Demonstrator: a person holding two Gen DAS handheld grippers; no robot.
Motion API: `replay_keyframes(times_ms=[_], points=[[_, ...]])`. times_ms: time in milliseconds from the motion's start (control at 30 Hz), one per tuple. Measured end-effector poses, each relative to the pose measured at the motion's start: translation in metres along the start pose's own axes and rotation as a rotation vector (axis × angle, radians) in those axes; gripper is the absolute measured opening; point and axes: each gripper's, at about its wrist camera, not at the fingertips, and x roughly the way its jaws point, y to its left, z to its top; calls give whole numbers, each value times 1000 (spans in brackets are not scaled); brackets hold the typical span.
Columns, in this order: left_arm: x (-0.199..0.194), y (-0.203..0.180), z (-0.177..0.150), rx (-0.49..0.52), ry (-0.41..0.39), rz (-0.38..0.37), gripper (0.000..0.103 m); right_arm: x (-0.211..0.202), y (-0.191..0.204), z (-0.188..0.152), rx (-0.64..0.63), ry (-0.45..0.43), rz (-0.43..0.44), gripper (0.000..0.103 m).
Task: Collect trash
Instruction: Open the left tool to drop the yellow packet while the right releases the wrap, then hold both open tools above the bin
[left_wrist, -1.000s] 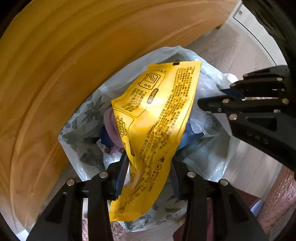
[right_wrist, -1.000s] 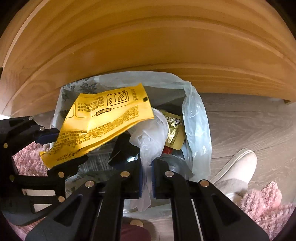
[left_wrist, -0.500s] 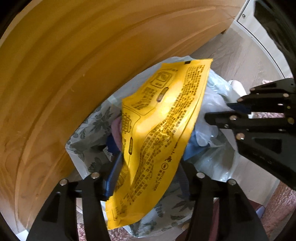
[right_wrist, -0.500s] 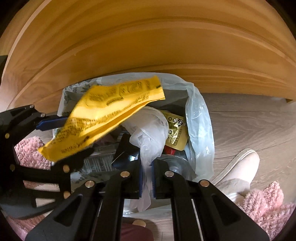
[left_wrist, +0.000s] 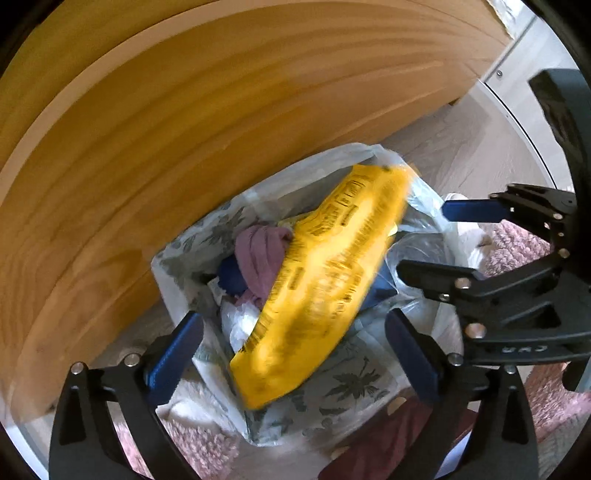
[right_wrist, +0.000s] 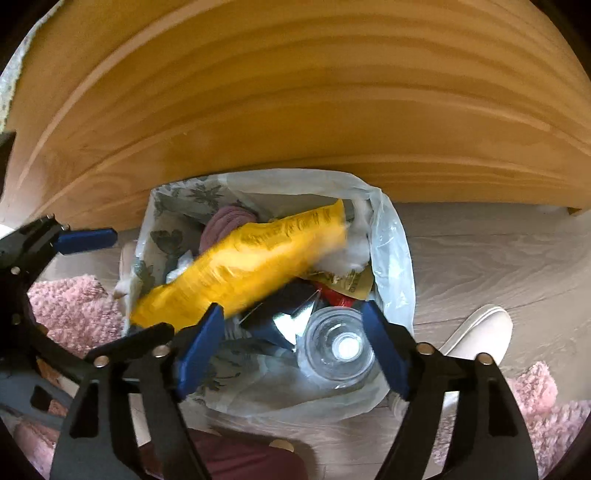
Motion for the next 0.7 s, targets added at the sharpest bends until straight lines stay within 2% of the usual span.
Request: replay_keyframes(times_ms=[433,700], points=[[-15,4,-8,0,-44,44,96,-21,-6,-13,25,-59,-57,94],[-22,10,-13,-23,-53,54,96,-38,-1,-18,8,-121,-97,95]])
